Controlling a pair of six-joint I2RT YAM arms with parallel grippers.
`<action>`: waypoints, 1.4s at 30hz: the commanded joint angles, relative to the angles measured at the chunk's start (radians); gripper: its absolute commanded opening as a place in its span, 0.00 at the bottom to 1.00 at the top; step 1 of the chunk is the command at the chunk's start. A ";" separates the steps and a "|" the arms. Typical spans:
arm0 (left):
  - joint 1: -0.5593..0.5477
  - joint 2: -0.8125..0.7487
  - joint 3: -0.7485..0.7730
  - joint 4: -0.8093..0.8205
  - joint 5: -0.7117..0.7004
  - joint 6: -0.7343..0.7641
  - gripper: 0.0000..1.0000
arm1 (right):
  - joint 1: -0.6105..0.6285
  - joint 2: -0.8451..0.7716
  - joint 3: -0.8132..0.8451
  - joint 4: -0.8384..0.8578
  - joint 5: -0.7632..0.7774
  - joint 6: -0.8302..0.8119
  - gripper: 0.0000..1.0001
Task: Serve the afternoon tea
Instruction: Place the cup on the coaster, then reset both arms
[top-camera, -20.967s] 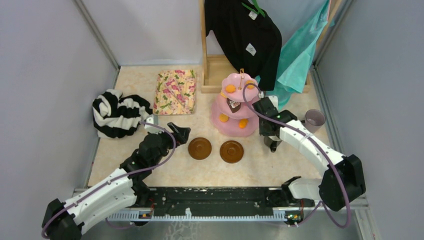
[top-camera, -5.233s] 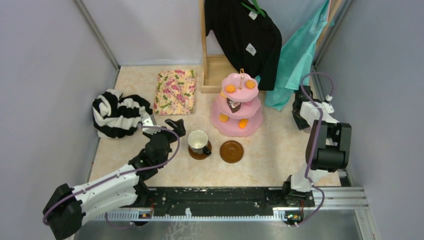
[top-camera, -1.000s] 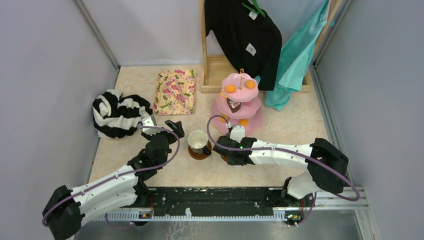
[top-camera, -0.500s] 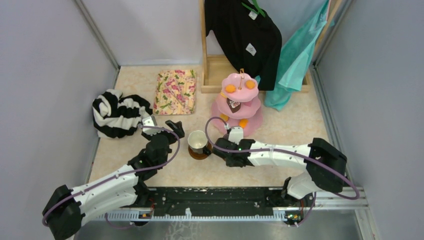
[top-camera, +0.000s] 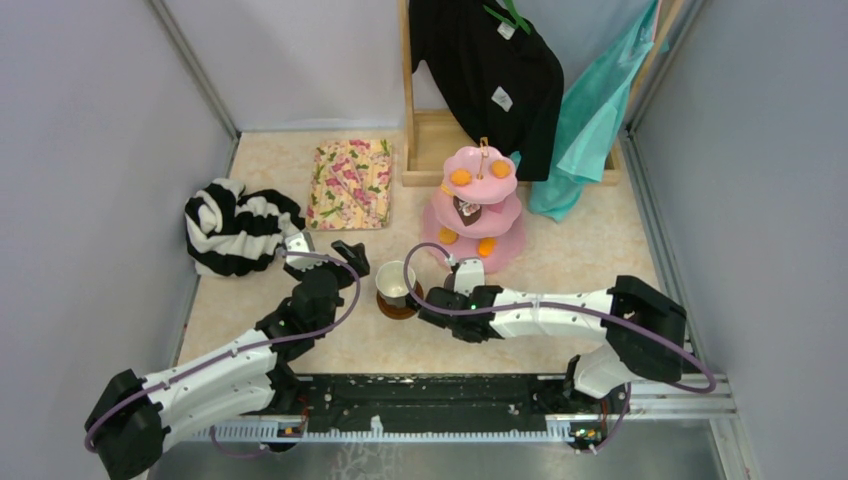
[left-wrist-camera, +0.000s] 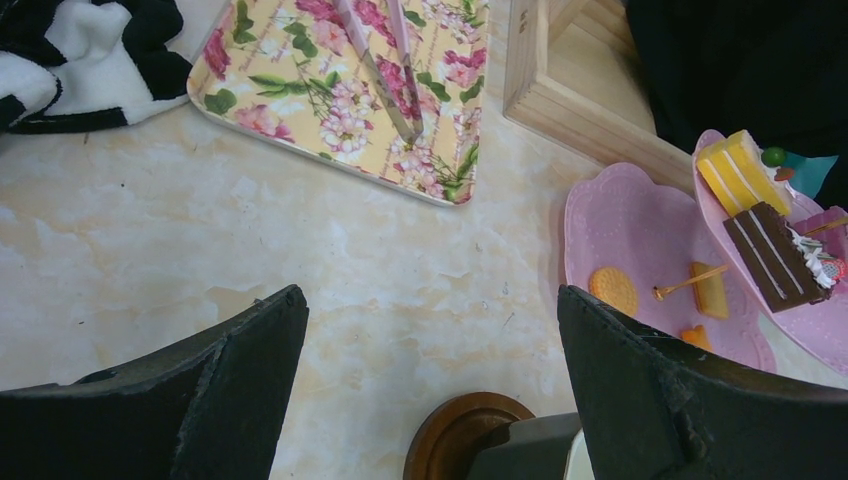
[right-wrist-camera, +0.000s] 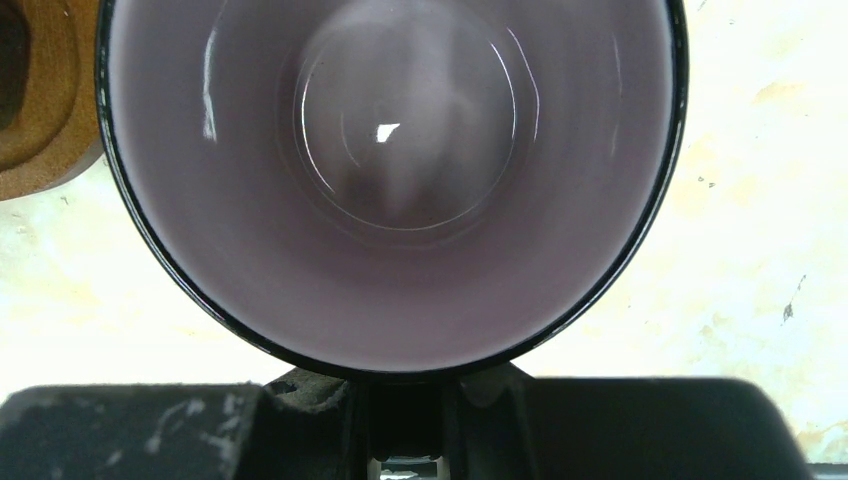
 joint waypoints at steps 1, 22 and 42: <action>-0.003 0.002 0.038 0.004 0.010 -0.007 0.99 | 0.015 0.003 0.032 -0.018 0.050 0.024 0.01; -0.002 0.036 0.117 -0.031 -0.025 -0.016 0.99 | 0.020 -0.136 0.052 -0.002 0.074 -0.094 0.67; 0.244 0.386 0.525 0.202 0.088 0.346 0.99 | -0.692 -0.769 -0.051 0.393 0.257 -0.734 0.94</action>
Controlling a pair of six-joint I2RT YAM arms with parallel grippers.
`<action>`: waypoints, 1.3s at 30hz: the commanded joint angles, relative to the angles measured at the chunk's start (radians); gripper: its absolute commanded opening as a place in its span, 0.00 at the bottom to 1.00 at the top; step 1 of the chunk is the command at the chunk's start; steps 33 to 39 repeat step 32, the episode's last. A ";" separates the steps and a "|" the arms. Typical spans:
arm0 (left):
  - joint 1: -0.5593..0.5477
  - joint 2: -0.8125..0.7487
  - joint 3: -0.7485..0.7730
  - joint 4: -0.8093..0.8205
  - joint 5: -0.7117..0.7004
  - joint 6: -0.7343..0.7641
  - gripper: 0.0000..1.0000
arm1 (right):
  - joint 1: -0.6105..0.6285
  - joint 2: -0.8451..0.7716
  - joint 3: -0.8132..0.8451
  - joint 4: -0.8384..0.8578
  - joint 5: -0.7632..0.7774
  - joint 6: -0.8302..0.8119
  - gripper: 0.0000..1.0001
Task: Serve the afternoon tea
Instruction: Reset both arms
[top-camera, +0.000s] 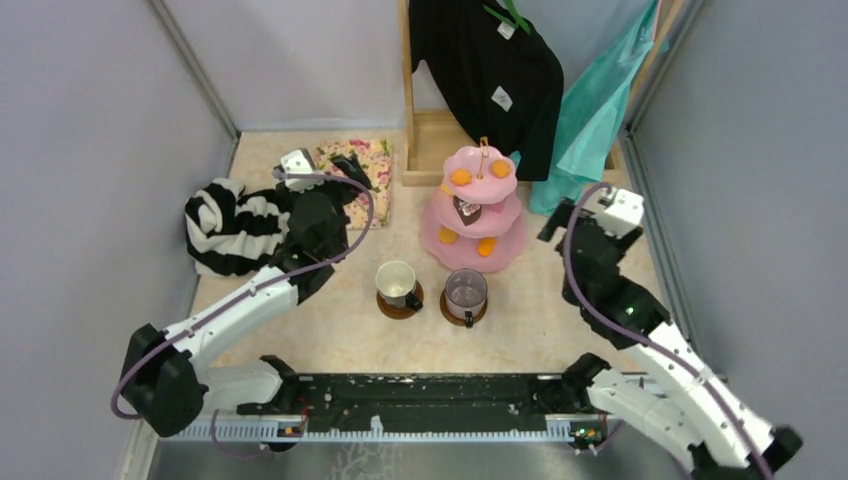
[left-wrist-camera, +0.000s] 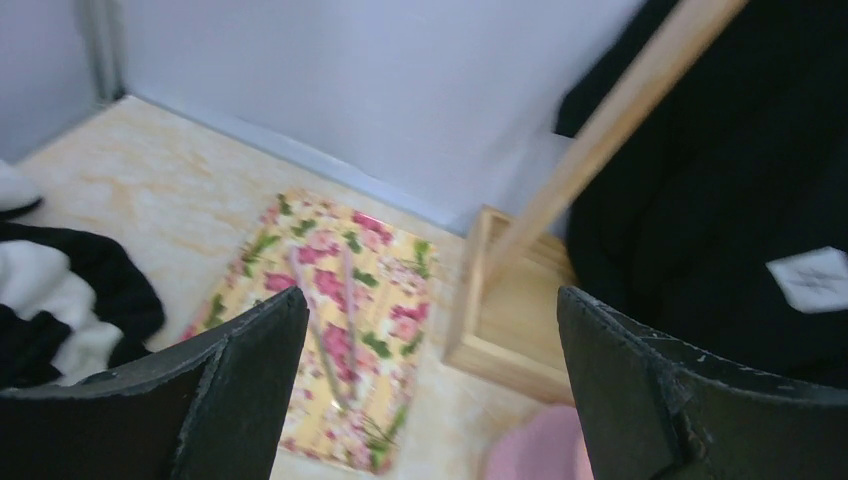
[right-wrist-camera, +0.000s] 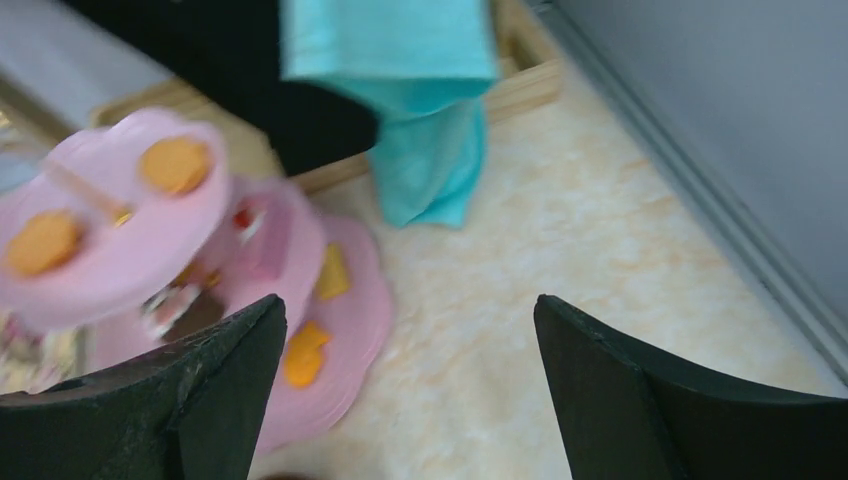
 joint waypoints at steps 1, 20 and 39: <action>0.187 0.053 0.018 -0.068 0.207 -0.057 0.99 | -0.394 -0.036 -0.104 0.222 -0.275 -0.185 0.94; 0.385 0.267 -0.250 0.271 0.259 0.025 0.86 | -0.701 0.385 -0.103 0.509 -0.245 -0.022 0.99; 0.405 0.412 -0.277 0.521 0.296 0.161 0.90 | -0.682 0.464 -0.076 0.424 -0.027 0.197 0.94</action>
